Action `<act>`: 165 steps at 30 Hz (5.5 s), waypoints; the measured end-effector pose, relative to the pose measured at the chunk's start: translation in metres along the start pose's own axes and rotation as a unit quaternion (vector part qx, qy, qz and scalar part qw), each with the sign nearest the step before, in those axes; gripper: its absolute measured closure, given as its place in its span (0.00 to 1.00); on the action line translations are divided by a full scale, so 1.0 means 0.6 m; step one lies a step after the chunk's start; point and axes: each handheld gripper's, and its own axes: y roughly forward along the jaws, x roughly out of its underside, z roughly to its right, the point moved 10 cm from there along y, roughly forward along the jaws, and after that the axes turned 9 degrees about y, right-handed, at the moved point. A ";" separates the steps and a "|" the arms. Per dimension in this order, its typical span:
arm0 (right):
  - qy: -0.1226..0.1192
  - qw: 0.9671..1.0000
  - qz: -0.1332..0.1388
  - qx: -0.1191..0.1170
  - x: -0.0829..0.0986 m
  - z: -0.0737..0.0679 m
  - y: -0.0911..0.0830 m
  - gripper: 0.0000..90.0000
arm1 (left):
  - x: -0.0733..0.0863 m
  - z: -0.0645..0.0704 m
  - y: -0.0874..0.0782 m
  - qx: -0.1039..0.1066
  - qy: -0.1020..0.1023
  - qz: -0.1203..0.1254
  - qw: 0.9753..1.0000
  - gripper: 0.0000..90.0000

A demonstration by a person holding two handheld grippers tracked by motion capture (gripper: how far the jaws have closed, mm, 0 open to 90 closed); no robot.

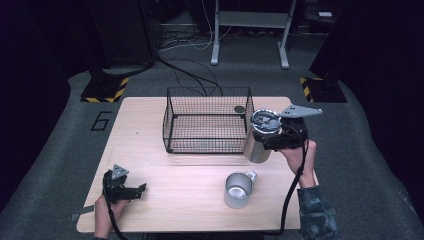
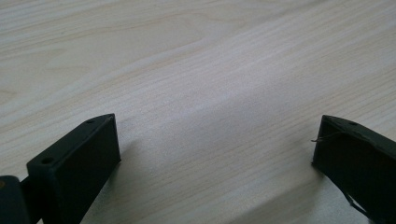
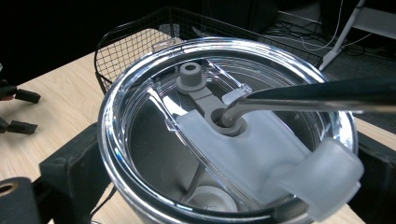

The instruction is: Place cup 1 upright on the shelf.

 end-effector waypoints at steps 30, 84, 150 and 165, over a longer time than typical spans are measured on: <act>-0.017 0.999 0.001 -0.031 -0.052 -0.034 0.047 0.04 | 0.000 0.000 0.000 0.001 0.000 -0.001 1.000 0.00; -0.014 1.000 -0.003 -0.013 -0.136 -0.028 0.146 0.04 | 0.000 0.000 0.000 0.001 0.000 -0.001 1.000 0.00; 0.033 0.996 -0.070 0.037 -0.084 0.038 0.292 0.04 | 0.002 0.000 -0.002 0.003 0.006 -0.006 1.000 0.00; 0.028 0.993 -0.108 0.049 -0.065 0.036 0.310 0.04 | 0.000 0.000 0.000 0.001 0.000 -0.001 1.000 0.00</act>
